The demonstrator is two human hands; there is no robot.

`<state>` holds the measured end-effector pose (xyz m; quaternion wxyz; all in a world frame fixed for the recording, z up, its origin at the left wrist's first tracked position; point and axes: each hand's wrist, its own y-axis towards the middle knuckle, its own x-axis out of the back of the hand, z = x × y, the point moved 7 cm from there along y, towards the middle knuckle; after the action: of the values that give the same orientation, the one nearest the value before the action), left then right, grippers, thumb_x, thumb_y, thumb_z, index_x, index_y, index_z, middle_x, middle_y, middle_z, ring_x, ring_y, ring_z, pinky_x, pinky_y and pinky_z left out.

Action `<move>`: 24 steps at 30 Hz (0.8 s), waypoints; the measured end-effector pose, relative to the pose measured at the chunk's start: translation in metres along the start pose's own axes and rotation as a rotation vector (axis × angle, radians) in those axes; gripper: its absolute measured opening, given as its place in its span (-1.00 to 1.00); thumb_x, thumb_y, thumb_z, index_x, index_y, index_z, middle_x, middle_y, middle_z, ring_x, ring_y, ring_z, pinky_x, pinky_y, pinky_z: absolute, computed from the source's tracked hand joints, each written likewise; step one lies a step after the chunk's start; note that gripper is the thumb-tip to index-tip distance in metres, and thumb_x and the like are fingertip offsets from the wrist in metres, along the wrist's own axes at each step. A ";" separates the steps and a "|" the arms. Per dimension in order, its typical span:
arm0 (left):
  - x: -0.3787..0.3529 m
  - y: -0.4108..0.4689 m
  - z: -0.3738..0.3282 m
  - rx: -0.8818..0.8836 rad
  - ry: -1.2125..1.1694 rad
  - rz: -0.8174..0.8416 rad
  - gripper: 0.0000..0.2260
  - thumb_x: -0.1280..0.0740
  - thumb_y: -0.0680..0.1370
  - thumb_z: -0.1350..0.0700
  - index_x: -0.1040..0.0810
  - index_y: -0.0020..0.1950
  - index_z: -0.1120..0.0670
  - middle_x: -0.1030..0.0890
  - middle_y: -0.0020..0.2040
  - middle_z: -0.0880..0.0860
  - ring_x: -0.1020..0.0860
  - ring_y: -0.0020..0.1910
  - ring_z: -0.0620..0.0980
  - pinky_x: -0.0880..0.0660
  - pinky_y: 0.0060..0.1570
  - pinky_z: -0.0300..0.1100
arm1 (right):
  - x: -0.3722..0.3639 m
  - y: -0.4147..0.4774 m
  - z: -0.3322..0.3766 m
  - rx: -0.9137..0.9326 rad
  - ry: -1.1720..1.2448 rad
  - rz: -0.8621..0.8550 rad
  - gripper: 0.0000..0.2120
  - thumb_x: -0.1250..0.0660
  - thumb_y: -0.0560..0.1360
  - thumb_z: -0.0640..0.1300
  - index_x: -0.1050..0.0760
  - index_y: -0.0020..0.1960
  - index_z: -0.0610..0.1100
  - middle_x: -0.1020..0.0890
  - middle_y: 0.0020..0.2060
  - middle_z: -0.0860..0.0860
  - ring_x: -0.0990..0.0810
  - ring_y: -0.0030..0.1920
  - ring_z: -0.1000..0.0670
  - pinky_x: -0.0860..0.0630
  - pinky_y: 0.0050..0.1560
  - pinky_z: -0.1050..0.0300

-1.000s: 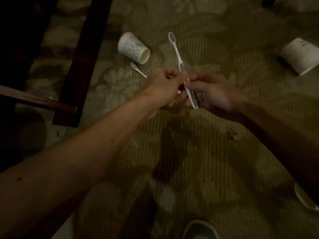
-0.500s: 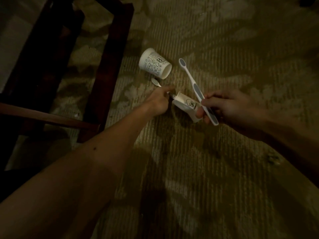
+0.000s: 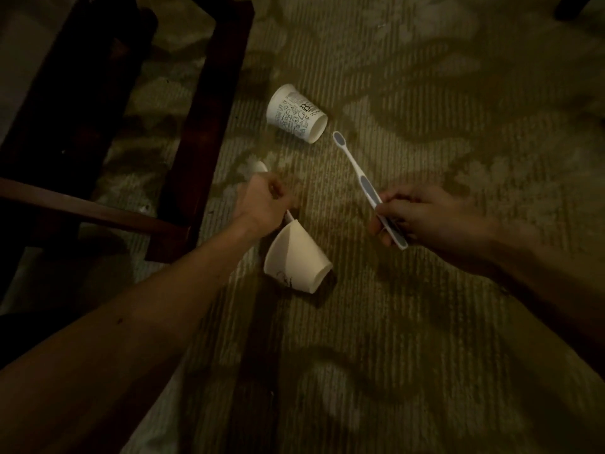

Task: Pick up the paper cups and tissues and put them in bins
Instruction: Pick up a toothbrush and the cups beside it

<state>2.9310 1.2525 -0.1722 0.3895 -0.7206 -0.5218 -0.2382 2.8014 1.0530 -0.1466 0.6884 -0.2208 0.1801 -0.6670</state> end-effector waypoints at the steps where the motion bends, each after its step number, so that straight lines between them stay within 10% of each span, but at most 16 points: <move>1: 0.008 -0.004 -0.002 -0.018 -0.051 -0.033 -0.84 -0.43 0.52 0.19 -0.50 -0.21 0.07 -0.65 -0.17 0.14 -0.65 -0.19 0.10 -0.62 -0.17 0.00 | -0.004 -0.001 0.000 -0.007 -0.003 -0.005 -0.81 -0.19 0.62 -0.21 -0.55 0.00 -0.28 -0.67 -0.20 -0.12 -0.59 -0.30 0.02 -0.50 -0.34 0.21; 10: 0.074 -0.037 -0.054 -0.324 -0.203 -0.240 -0.94 -0.41 0.54 0.12 -0.54 -0.07 0.04 -0.62 -0.17 -0.04 -0.63 -0.21 -0.16 -0.57 -0.24 -0.34 | -0.045 -0.006 0.012 0.007 0.199 -0.093 -0.90 -0.22 0.60 -0.24 -0.48 0.03 -0.09 -0.72 -0.24 -0.06 -0.67 -0.29 0.06 -0.59 -0.33 0.20; 18: 0.078 -0.071 -0.104 -0.540 -0.104 -0.047 -0.89 -0.47 0.49 0.04 -0.58 -0.11 0.03 -0.58 -0.21 -0.10 -0.55 -0.27 -0.27 -0.49 -0.28 -0.41 | -0.048 -0.022 0.021 0.071 0.176 -0.326 -0.83 -0.17 0.60 -0.18 -0.53 -0.06 -0.08 -0.63 -0.09 -0.02 -0.61 -0.04 0.01 -0.50 -0.12 0.11; 24: 0.047 -0.087 -0.103 -0.522 -0.186 0.051 -0.87 -0.49 0.48 0.15 -0.56 -0.11 0.14 -0.59 -0.25 -0.03 -0.56 -0.31 -0.28 -0.50 -0.26 -0.40 | -0.070 -0.030 0.022 0.049 0.568 -0.100 -0.77 -0.04 0.64 -0.24 -0.40 0.20 -0.28 -0.65 -0.19 -0.17 -0.68 -0.28 -0.08 -0.62 -0.29 0.07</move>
<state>2.8721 1.2091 -0.0503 0.1470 -0.8281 -0.4581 -0.2878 2.7845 1.1236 -0.1150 0.5817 -0.0172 0.3383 -0.7395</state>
